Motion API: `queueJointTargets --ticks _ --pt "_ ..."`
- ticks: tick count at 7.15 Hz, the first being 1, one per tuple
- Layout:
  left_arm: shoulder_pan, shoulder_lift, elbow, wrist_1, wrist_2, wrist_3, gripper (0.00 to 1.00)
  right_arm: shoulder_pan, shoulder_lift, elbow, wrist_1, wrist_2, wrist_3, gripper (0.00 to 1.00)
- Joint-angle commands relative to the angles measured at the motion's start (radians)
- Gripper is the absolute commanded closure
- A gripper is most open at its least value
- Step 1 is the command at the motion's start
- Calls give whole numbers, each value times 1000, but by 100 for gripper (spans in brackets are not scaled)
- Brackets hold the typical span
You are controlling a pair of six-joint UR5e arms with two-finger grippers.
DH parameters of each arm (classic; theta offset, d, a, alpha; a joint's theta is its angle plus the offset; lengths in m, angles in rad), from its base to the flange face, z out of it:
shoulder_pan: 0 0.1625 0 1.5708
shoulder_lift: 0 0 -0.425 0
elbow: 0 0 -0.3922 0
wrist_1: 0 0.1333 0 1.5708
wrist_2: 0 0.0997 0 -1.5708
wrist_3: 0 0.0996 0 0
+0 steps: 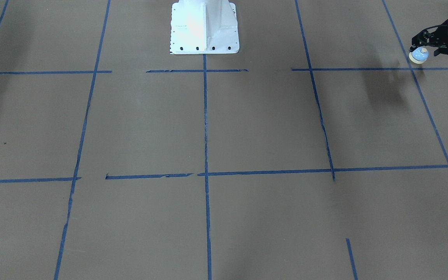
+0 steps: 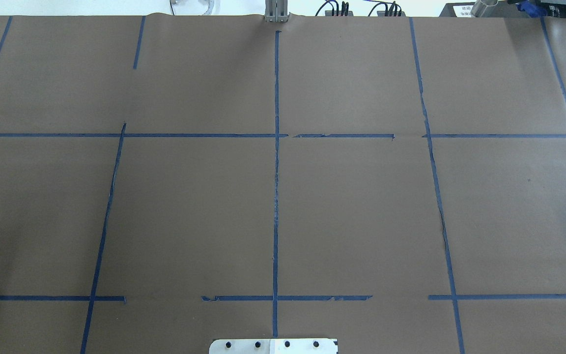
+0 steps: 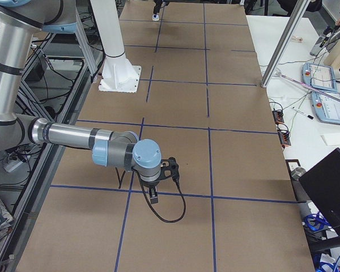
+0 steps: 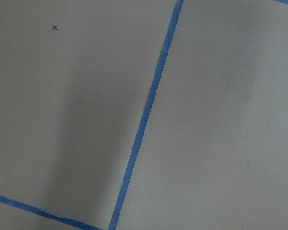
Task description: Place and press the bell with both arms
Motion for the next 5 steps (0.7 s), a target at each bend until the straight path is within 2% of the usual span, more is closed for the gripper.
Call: queueJointTargets --ticks 1,5 --pt "34 -4 24 0 6 0 0 0 -3 0 0 0 -2 0" --pt "63 -30 48 0 6 -3 0 0 -4 0 2 0 -6 0"
